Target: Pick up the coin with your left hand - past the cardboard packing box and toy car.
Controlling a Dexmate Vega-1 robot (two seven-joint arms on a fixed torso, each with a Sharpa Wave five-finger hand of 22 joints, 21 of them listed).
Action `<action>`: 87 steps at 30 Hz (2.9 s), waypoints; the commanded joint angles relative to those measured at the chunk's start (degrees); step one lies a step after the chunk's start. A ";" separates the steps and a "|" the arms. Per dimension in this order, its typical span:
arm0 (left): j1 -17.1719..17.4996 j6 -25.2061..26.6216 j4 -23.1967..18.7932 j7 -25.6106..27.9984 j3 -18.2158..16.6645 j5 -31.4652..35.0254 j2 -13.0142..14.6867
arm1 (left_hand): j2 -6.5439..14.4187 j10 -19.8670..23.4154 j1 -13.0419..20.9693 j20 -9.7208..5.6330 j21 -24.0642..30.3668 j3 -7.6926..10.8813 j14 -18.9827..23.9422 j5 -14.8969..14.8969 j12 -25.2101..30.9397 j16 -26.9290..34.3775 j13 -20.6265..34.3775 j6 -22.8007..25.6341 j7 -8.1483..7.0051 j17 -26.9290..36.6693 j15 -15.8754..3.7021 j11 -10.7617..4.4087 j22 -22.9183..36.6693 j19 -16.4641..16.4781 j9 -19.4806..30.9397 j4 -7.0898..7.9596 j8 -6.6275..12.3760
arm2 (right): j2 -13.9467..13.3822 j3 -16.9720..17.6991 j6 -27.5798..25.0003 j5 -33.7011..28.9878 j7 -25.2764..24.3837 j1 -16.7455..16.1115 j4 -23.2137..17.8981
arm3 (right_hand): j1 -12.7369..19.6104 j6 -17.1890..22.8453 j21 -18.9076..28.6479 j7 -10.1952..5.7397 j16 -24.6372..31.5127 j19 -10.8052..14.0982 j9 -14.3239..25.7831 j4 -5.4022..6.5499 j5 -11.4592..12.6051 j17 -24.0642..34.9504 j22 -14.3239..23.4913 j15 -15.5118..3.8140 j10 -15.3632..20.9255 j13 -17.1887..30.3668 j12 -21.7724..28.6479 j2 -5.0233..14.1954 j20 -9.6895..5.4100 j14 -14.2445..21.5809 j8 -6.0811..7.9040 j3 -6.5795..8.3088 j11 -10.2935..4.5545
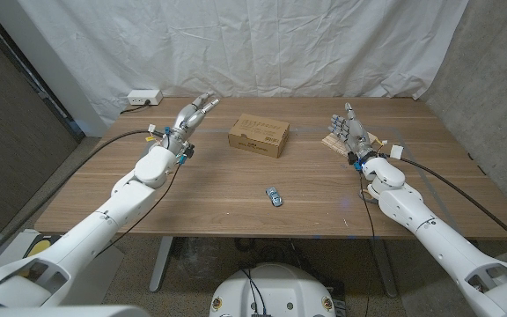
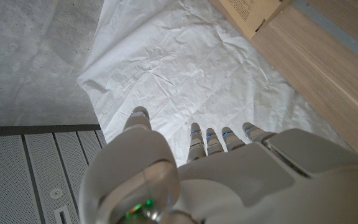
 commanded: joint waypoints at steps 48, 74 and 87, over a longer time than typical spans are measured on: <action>4.41 11.50 -14.94 9.91 -0.78 16.82 5.27 | -2.25 -3.35 15.42 0.12 0.47 2.51 -4.10 0.53 0.37 0.19 0.30 6.76 -2.58 0.10 1.49 1.16 0.03 -1.22 0.67 -7.57 0.48 | -0.68 0.61 1.00 0.06 -0.92 -2.13 -2.95 | 0.06 1.02 -0.05 0.22 0.33 1.00 0.32 0.27 -0.19 0.40 0.36 0.66 0.61 0.24 -0.13 0.61 0.49 1.10 -0.18 -0.38 0.42; 4.36 25.43 -23.17 13.90 1.41 29.97 8.15 | -2.40 -8.22 24.28 6.10 0.75 3.40 -5.20 -0.72 0.12 0.16 0.25 16.90 -0.61 0.06 5.64 5.30 0.46 -0.71 1.05 -6.77 2.50 | -0.05 0.43 0.95 0.24 -0.79 -1.37 -1.94 | 0.04 1.29 -0.23 0.12 0.24 0.79 0.34 0.24 -0.32 0.44 0.38 0.89 0.74 0.26 -0.21 0.69 0.74 1.19 -0.21 -0.53 0.48; 2.27 29.39 -23.81 15.88 4.34 38.27 8.01 | -1.81 -9.81 25.98 6.89 0.68 3.51 -5.83 -1.26 -0.05 0.02 0.19 22.49 -0.47 0.05 5.58 4.96 0.51 -1.24 1.39 -6.39 4.07 | 0.66 0.33 1.06 0.35 -1.00 -0.84 -1.13 | 0.06 1.54 -0.23 0.07 0.26 0.90 0.35 0.20 -0.38 0.45 0.39 0.76 0.90 0.26 -0.21 0.73 0.77 1.39 -0.19 -0.61 0.22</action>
